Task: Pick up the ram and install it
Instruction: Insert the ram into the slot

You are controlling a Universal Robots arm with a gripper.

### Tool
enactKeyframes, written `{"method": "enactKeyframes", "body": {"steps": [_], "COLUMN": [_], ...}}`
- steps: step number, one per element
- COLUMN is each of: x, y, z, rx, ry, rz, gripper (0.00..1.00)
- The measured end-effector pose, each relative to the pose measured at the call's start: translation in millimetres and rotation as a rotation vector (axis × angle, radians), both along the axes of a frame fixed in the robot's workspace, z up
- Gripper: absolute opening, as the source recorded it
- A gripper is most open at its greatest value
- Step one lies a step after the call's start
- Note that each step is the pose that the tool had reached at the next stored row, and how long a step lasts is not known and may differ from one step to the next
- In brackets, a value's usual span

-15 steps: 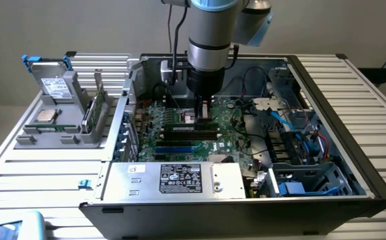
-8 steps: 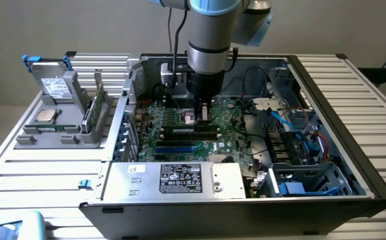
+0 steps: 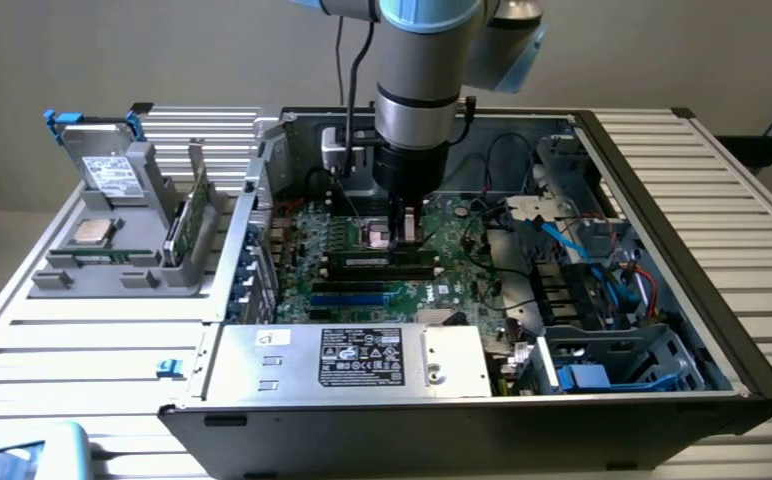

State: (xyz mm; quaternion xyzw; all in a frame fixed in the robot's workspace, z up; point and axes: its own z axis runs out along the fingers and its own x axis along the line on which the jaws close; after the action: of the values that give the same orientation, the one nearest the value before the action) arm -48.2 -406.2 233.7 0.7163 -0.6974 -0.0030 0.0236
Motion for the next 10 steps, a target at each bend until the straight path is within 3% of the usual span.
{"method": "enactKeyframes", "body": {"steps": [10], "x": [0.0], "y": [-0.3], "z": [-3.1], "rx": [-0.0002], "ry": [0.0002], "rz": [0.000], "gripper": [0.15]}}
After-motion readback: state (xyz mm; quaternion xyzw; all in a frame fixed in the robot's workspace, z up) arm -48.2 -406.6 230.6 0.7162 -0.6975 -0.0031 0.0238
